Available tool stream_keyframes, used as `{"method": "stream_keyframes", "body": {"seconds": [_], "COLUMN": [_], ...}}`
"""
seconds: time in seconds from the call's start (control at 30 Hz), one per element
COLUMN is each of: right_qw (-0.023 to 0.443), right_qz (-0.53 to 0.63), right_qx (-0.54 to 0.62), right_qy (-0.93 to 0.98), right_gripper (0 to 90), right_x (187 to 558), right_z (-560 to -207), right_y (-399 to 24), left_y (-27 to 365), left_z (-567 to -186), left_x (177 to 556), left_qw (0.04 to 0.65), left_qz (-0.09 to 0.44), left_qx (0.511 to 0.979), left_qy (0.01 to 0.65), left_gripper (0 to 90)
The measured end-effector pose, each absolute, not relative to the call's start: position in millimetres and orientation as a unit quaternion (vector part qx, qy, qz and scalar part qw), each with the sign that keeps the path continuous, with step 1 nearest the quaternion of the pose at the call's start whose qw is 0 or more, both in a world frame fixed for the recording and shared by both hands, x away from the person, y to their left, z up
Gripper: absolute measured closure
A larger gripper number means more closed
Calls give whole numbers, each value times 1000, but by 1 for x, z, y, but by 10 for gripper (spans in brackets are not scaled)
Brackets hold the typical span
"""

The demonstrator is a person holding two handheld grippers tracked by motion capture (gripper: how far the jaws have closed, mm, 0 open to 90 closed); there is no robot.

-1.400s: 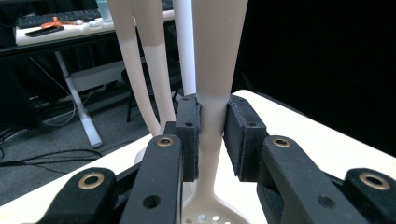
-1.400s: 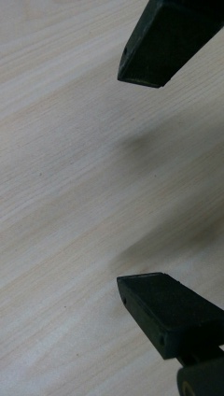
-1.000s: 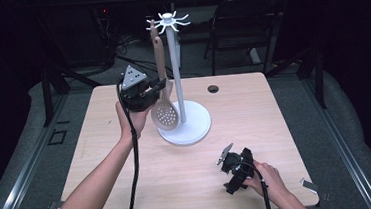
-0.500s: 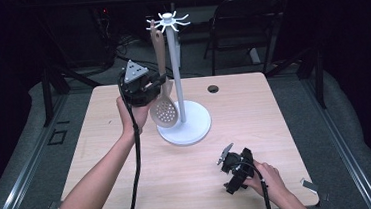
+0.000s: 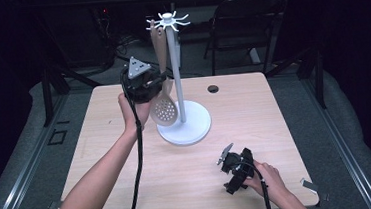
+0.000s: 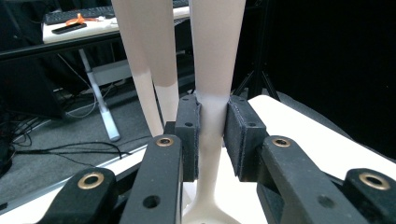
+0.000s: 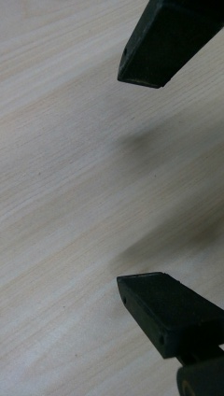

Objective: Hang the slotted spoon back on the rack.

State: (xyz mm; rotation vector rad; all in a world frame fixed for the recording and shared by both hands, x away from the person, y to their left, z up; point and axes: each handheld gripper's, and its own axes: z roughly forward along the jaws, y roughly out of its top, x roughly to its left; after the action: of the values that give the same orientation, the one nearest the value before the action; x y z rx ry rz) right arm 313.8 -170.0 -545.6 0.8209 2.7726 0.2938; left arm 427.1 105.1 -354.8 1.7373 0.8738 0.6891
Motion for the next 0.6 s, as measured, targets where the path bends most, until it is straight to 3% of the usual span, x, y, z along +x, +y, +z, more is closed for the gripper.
{"method": "stream_keyframes", "body": {"seconds": [0.6], "right_qw": [117], "right_qz": [104], "right_qx": [280], "right_qy": [947], "right_gripper": [29], "right_x": [313], "right_z": [-545], "right_y": [-170], "left_y": [101], "left_z": [-359], "left_x": [435], "left_qw": [505], "left_qz": [289], "left_qx": [725], "left_qy": [369], "left_gripper": [758]}}
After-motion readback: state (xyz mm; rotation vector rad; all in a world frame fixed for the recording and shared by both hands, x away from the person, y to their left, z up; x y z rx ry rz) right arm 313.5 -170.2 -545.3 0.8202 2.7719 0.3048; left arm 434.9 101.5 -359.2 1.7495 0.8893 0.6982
